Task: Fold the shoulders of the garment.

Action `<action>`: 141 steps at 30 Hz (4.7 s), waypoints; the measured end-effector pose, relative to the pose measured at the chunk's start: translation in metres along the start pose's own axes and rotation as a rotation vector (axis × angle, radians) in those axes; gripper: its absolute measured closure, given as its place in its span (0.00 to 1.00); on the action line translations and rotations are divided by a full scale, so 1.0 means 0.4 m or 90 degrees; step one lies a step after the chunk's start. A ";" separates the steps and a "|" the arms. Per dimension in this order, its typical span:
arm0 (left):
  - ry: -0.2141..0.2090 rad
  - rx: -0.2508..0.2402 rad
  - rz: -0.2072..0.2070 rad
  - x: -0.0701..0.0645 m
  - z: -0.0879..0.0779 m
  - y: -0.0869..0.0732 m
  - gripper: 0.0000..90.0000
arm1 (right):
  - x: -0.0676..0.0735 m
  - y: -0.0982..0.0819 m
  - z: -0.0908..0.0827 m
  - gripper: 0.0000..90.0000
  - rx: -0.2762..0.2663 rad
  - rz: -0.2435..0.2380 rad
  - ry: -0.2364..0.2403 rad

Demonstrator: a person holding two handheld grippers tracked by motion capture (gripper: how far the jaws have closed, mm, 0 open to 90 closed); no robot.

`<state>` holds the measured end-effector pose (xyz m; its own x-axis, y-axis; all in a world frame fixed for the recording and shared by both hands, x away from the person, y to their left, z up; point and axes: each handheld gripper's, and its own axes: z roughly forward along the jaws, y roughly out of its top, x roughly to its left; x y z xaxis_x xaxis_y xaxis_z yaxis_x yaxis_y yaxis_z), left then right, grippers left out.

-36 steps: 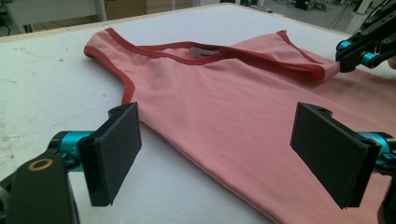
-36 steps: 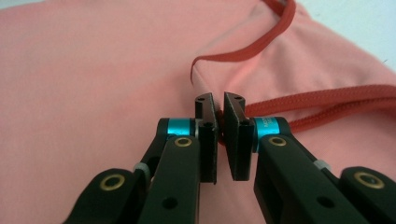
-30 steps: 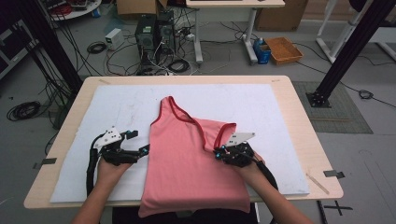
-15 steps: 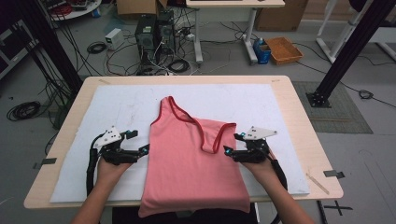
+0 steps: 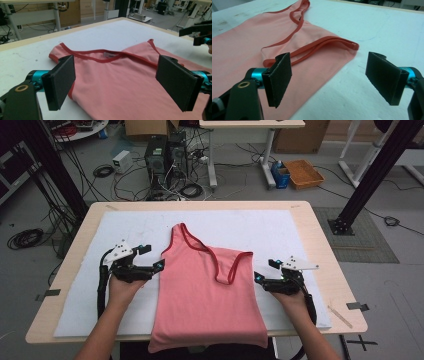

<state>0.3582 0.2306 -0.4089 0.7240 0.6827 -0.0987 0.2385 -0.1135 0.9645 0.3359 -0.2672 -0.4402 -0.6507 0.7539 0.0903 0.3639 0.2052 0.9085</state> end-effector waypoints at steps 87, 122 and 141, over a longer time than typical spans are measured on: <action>0.022 0.094 0.024 0.037 0.212 0.087 0.90 | -0.016 -0.014 0.010 0.22 0.026 0.010 0.016; -0.060 0.191 0.032 -0.130 0.139 -0.041 0.54 | -0.011 -0.011 0.017 0.22 0.033 0.007 0.015; -0.060 0.232 0.070 -0.128 0.074 -0.097 0.83 | -0.011 -0.009 0.018 0.22 0.034 0.008 0.011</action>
<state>0.3312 0.1786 -0.4486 0.8100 0.5852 -0.0383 0.3584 -0.4422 0.8222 0.3423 -0.2666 -0.4470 -0.6576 0.7455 0.1086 0.4066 0.2298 0.8842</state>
